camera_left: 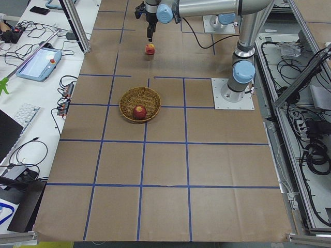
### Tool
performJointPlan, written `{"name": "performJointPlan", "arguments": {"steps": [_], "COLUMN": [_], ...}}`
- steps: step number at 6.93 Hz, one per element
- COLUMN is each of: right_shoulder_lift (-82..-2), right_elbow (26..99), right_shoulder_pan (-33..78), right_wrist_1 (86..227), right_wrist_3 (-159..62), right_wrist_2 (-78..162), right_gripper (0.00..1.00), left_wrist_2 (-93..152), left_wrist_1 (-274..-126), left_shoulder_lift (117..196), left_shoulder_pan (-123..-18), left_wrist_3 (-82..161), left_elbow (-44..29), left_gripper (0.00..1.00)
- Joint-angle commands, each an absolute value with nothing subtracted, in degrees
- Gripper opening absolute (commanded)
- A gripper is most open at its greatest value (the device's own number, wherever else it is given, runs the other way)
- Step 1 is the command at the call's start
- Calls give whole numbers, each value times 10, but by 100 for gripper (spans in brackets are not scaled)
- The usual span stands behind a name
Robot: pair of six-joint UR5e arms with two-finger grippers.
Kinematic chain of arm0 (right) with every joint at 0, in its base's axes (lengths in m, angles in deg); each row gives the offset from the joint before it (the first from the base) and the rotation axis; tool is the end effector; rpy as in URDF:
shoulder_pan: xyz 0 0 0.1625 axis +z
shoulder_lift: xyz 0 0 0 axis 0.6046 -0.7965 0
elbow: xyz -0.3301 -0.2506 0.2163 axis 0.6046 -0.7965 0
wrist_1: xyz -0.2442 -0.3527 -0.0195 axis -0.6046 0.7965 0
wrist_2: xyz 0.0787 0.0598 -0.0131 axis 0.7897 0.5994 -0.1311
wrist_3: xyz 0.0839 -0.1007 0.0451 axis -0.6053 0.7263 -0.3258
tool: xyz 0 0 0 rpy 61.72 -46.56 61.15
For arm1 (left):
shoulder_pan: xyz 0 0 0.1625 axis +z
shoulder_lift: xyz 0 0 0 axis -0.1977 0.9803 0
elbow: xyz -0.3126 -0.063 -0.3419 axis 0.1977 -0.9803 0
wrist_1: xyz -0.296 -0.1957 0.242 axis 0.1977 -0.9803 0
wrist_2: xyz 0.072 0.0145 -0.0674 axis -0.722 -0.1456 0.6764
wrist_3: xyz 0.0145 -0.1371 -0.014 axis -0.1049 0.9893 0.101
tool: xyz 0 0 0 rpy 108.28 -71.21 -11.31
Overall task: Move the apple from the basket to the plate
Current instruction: 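Set the apple mid-table with the left gripper while the right gripper approaches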
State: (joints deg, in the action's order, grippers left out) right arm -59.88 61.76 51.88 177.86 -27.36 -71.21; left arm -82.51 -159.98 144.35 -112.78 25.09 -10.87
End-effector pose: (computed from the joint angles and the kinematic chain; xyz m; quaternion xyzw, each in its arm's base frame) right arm 0.1238 -0.5378 0.4644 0.0311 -0.9990 0.0305 0.0049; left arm -0.2412 -0.5276 0.4098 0.0977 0.9950 -0.0198 0.0014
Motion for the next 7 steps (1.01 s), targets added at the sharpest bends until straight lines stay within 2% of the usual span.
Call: {"name": "performJointPlan", "arguments": {"steps": [1, 2, 7], "right_shoulder_lift": [-575, -560, -428], "right_elbow": [616, 617, 623], "right_shoulder_pan": [538, 571, 715], "right_wrist_1": [1826, 1852, 2000], "right_wrist_3": [-283, -322, -509], "right_wrist_2": [-707, -708, -723], "right_gripper": [100, 100, 100], "left_wrist_2": [-824, -821, -819], "left_wrist_1": [-1723, -1740, -1730], "left_shoulder_lift": [1350, 1330, 1341], "left_shoulder_pan": [-1061, -1048, -1047], "left_wrist_3": [183, 182, 183], "left_elbow": [-107, -111, -126], "left_gripper": [99, 99, 99]}}
